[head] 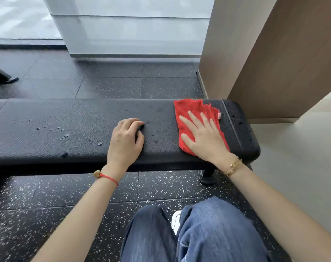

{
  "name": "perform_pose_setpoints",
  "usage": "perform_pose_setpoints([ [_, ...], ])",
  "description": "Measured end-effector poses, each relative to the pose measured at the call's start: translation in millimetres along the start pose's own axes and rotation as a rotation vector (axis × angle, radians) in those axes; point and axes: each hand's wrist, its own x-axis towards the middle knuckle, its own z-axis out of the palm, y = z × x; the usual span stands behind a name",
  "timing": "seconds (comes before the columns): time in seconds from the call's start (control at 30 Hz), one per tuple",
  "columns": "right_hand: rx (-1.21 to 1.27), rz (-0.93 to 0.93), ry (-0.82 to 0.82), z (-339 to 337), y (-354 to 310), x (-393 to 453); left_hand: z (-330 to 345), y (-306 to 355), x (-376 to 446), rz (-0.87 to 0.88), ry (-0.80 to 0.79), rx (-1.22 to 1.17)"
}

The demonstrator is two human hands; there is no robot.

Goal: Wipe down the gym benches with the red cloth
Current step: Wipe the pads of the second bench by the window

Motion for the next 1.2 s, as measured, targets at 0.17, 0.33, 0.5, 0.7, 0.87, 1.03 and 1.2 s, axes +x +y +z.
perform_pose_setpoints([
  [0.17, 0.0, 0.184, -0.045, -10, 32, 29, 3, 1, 0, -0.012, 0.024, 0.006],
  [0.33, 0.048, 0.016, -0.076, -3, -18, 46, 3, 2, 0, -0.016, 0.026, 0.012],
  [0.5, 0.065, -0.061, -0.012, -2, -8, -16, 3, -1, -1, -0.001, 0.019, 0.012],
  [0.7, 0.01, 0.315, 0.0, -14, 62, -18, 4, 1, -2, 0.003, 0.022, 0.01],
  [0.87, 0.044, 0.343, -0.028, -16, 57, -4, 3, 2, -3, -0.007, 0.021, 0.006],
  [1.03, 0.016, 0.31, 0.048, -8, 60, -65, 5, 0, -3, -0.004, 0.032, -0.004],
  [1.2, 0.038, 0.463, 0.006, -17, 74, -9, 6, 0, -3, -0.006, 0.031, -0.002],
])
